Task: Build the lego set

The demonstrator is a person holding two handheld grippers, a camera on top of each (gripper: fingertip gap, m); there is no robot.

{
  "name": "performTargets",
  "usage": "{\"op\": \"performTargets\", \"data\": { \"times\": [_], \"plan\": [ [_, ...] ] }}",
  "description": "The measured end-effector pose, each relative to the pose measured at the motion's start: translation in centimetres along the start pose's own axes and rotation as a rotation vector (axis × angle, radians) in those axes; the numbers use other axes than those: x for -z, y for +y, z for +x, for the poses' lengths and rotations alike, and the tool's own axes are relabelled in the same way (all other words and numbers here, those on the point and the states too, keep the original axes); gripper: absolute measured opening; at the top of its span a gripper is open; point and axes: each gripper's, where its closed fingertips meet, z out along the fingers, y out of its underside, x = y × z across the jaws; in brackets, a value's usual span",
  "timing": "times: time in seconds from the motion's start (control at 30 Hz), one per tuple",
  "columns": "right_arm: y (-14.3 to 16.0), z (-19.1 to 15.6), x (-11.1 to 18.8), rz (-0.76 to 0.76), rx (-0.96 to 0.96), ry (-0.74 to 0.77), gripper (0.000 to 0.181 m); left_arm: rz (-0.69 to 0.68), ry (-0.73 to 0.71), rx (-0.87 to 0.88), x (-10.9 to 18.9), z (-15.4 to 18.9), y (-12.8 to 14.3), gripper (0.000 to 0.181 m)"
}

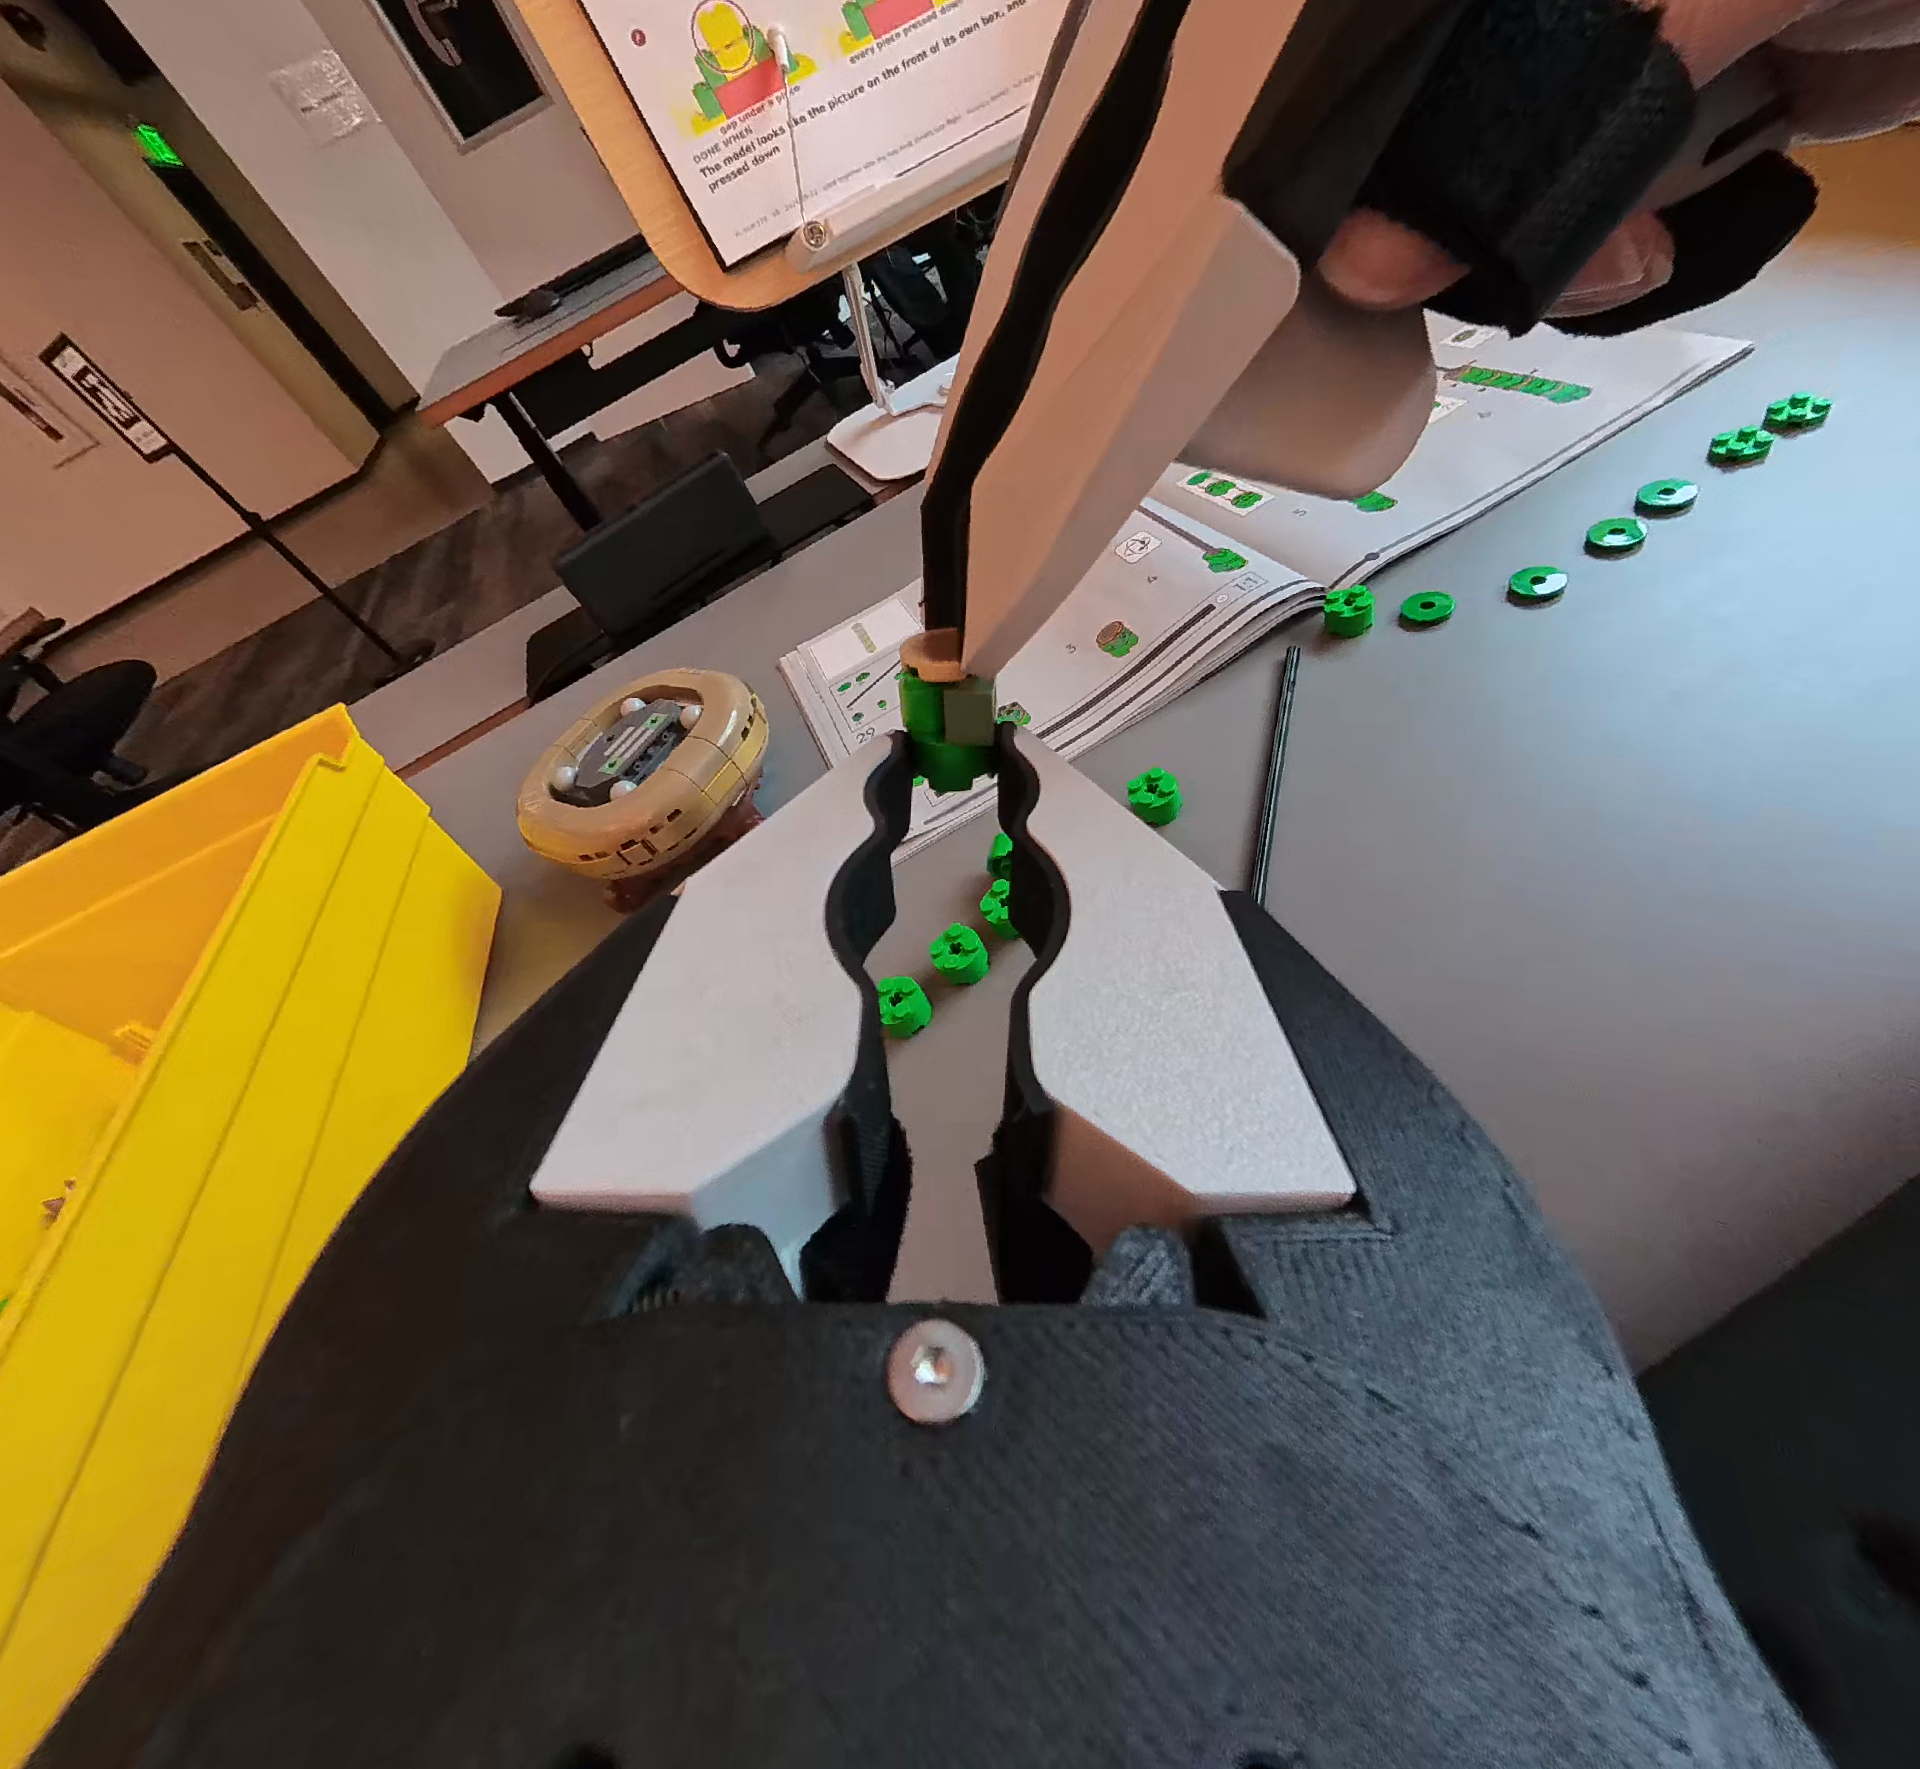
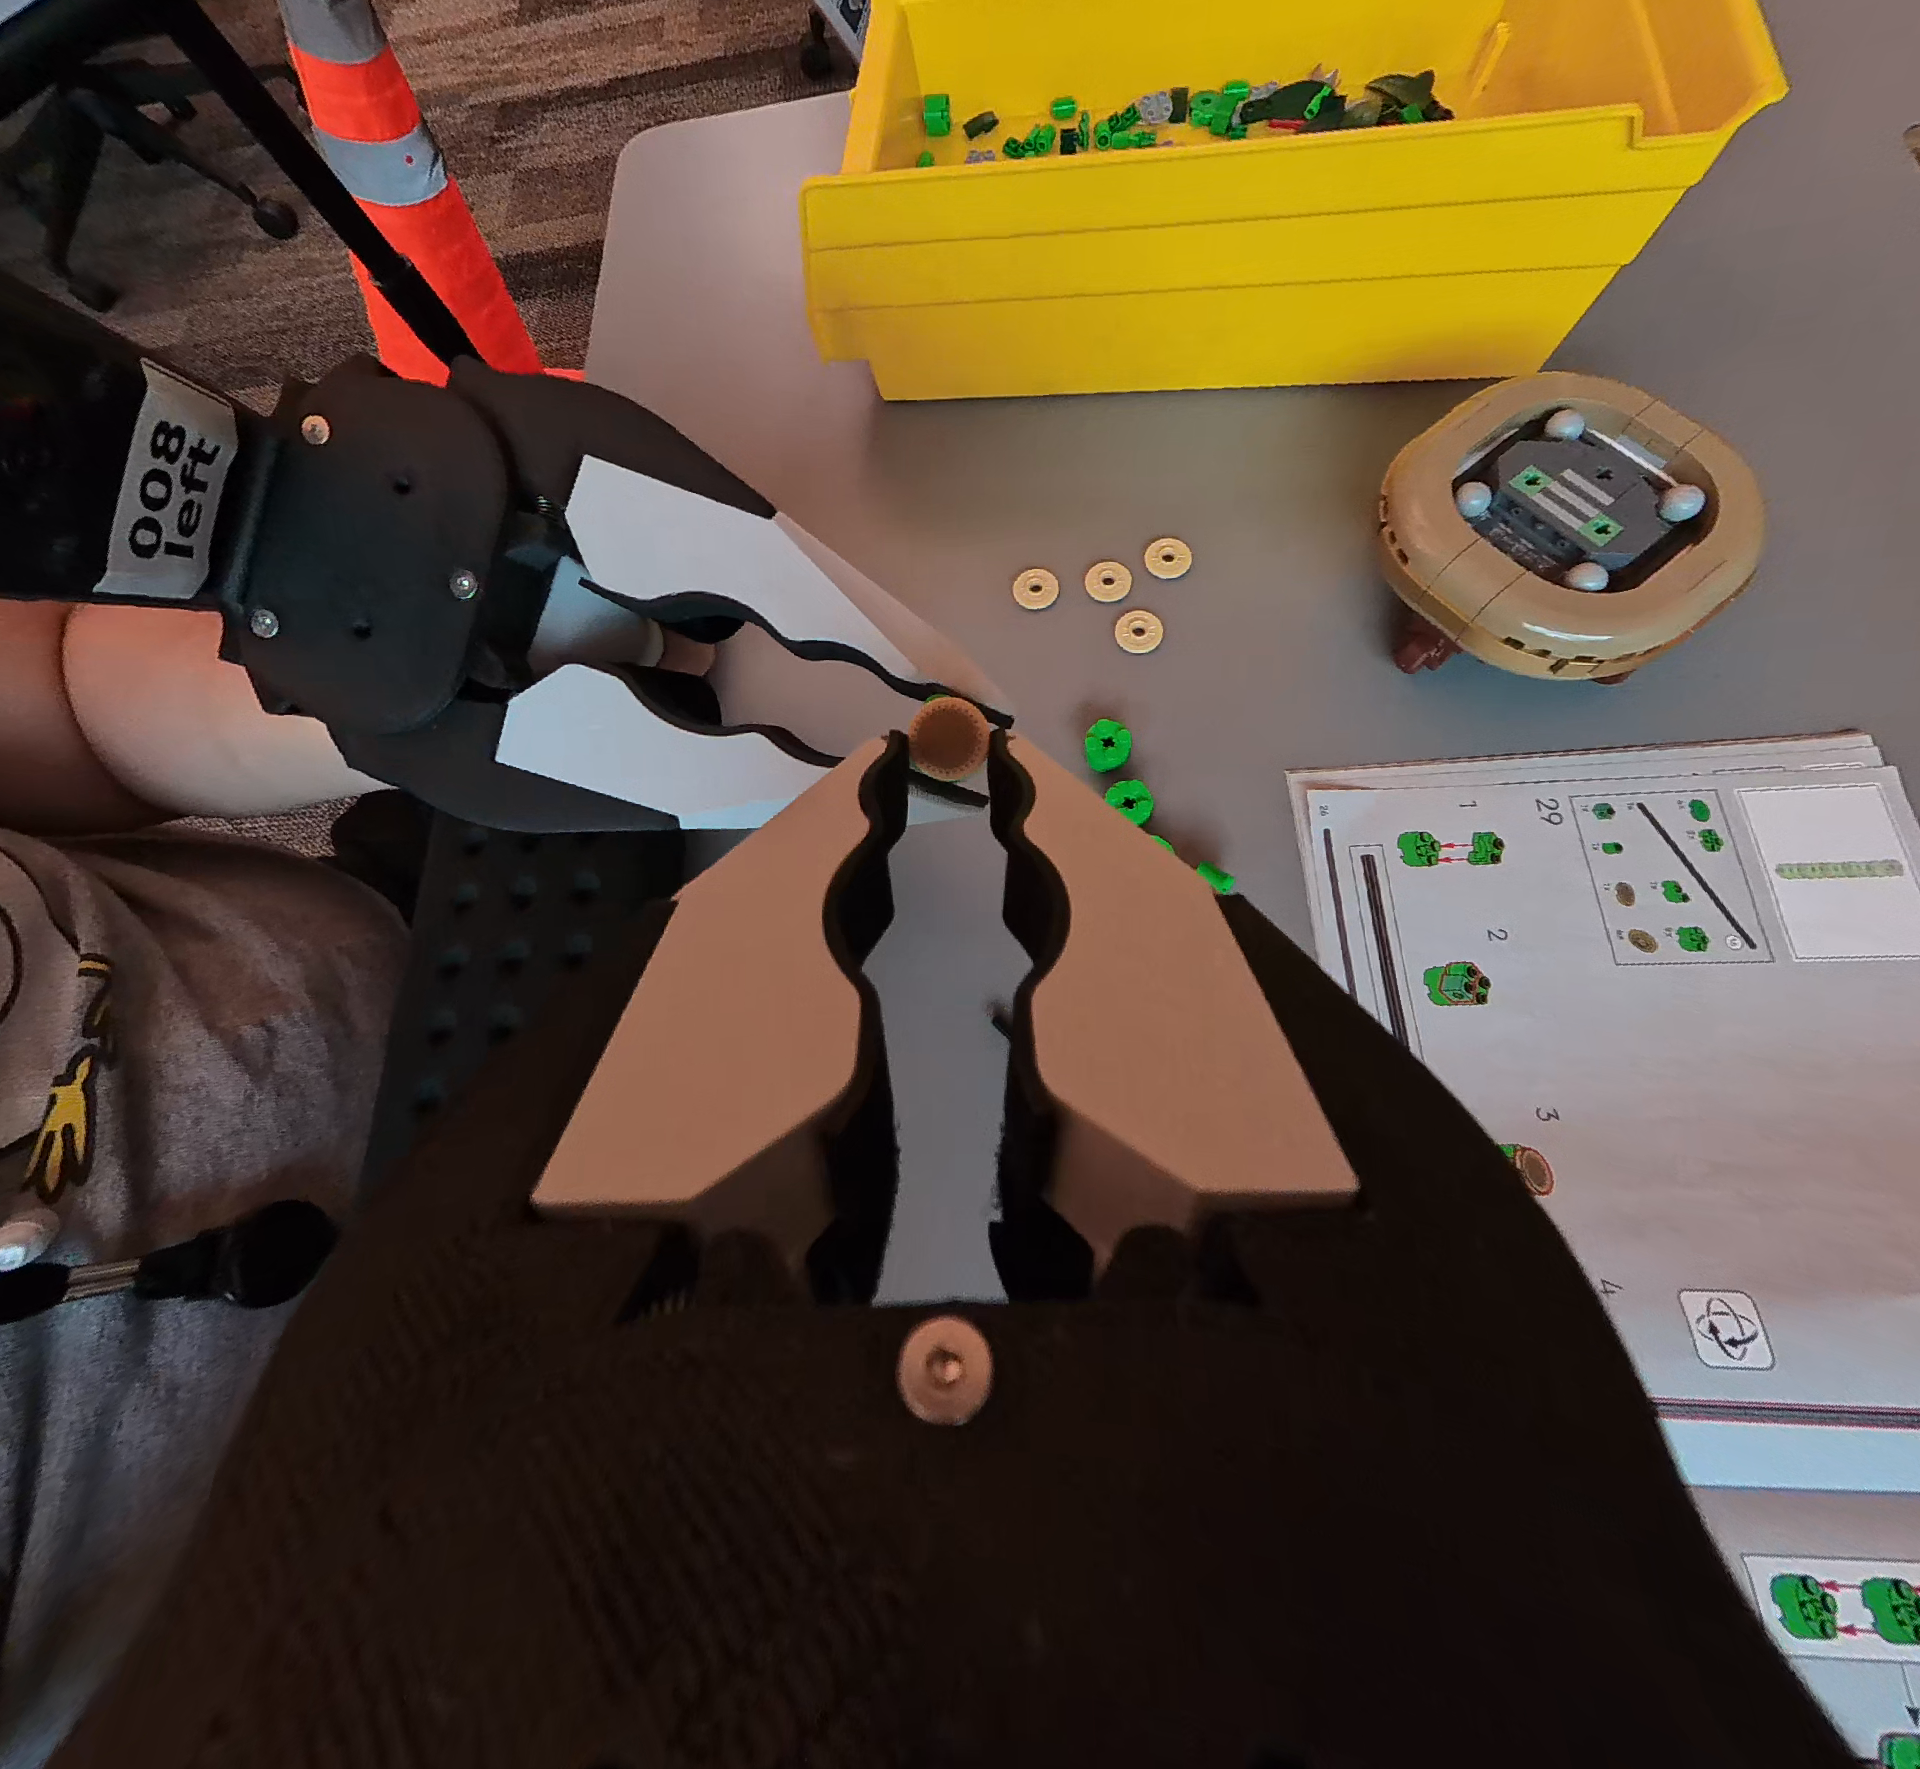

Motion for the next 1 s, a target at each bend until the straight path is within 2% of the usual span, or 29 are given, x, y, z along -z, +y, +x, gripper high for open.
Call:
{"op": "performTargets", "data": {
  "times": [0.77,1.0],
  "plan": [
    [0.41,0.04,-0.44,-0.031,0.037,0.058,0.014,-0.039,0.005,0.008,-0.06,0.12,0.48,0.014],
    [0.22,-0.06,-0.25,-0.021,0.021,0.038,0.015,-0.009,-0.001,-0.005,-0.03,0.08,0.11,0.014]
  ]
}}
